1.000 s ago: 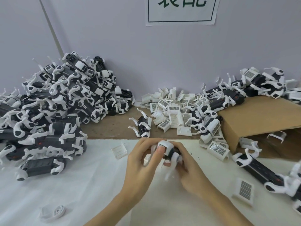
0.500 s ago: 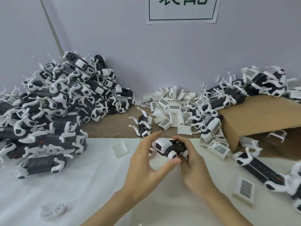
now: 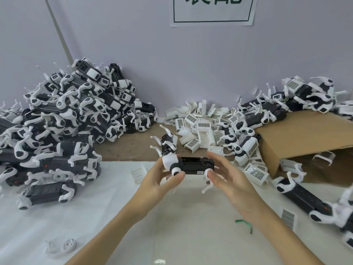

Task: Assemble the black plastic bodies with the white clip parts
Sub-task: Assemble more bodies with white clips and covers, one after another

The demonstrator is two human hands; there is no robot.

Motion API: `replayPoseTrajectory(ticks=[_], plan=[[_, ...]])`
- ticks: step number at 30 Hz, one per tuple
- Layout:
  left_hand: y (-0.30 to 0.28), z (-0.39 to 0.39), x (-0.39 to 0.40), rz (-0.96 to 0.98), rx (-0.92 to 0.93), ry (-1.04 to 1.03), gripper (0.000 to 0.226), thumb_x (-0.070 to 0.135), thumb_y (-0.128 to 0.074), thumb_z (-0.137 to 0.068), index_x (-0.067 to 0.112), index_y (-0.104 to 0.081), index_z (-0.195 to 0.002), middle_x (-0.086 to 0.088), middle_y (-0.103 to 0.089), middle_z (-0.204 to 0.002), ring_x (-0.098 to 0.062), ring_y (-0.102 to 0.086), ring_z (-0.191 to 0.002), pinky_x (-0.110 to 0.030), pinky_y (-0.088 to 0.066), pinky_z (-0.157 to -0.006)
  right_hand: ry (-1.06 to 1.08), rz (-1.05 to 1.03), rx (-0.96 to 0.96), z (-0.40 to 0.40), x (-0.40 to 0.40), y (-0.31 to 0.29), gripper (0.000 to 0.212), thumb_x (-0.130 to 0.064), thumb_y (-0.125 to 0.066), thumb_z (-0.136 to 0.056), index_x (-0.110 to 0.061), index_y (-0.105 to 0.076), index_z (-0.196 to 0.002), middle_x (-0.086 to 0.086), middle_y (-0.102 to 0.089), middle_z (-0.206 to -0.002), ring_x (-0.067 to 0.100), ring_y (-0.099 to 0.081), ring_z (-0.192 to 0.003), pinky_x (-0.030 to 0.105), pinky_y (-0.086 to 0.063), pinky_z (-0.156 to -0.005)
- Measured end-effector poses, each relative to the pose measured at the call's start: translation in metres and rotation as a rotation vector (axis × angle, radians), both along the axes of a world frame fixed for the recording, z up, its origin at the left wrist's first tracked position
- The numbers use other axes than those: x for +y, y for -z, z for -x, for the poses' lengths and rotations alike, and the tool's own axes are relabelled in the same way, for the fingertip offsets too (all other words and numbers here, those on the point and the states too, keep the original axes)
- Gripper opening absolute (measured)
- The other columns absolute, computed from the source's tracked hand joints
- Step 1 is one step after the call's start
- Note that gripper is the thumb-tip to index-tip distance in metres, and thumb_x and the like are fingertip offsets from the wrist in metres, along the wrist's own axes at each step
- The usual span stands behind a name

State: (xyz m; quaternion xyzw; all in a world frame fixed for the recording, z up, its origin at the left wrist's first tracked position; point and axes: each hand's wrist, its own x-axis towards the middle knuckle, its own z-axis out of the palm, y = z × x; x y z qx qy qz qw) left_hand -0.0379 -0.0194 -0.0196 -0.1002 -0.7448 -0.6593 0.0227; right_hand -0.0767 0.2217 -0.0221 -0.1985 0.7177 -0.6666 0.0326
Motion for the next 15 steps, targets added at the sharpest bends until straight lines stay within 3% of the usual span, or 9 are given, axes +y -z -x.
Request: replayPoseTrajectory(ticks=[4,7,10,12,15], plan=[[0.001,0.005,-0.013,0.365,0.272,-0.045,0.067,0.03,-0.088,-0.087,0.037,-0.053,-0.143,0.016,-0.066,-0.136,-0.01,-0.062,-0.127,-0.02,-0.046,-0.105,-0.04,-0.204,0.227,0.002,0.009,-0.004,0.067,-0.013,-0.079,-0.093,-0.034,-0.049,-0.149,-0.02,-0.055,-0.148,0.003,-0.048,-0.141,0.023,-0.05,-0.105],[0.008,0.005,-0.01,0.583,0.436,-0.051,0.074,0.024,-0.087,-0.089,0.036,-0.048,-0.15,0.027,-0.053,-0.152,0.001,-0.054,-0.137,-0.014,-0.041,-0.109,0.12,-0.549,0.533,-0.001,0.005,-0.002,0.076,-0.019,-0.086,-0.085,-0.034,-0.047,-0.149,-0.025,-0.046,-0.146,0.001,-0.043,-0.14,0.023,-0.04,-0.114],[0.016,0.005,-0.003,0.608,0.568,-0.072,0.07,0.013,-0.083,-0.092,0.021,-0.047,-0.152,0.021,-0.046,-0.16,-0.001,-0.047,-0.145,-0.013,-0.035,-0.115,0.141,-0.699,0.695,-0.005,-0.001,0.002,0.082,-0.022,-0.086,-0.084,-0.03,-0.041,-0.152,-0.018,-0.038,-0.148,0.0,-0.033,-0.142,0.008,-0.022,-0.115],[0.016,0.005,-0.002,0.621,0.637,-0.103,0.067,0.008,-0.081,-0.093,0.015,-0.048,-0.15,0.011,-0.047,-0.163,-0.007,-0.045,-0.149,-0.018,-0.035,-0.119,0.172,-0.687,0.709,-0.004,-0.001,0.002,0.08,-0.017,-0.084,-0.085,-0.029,-0.041,-0.151,-0.017,-0.039,-0.148,-0.004,-0.032,-0.142,0.005,-0.02,-0.113],[0.012,0.004,0.0,0.594,0.591,-0.137,0.071,0.016,-0.084,-0.091,0.02,-0.049,-0.152,0.012,-0.055,-0.155,-0.005,-0.05,-0.144,-0.019,-0.038,-0.117,0.189,-0.673,0.656,-0.003,0.002,0.003,0.079,-0.017,-0.079,-0.092,-0.029,-0.035,-0.157,-0.018,-0.04,-0.152,-0.012,-0.03,-0.14,0.003,-0.02,-0.112]])
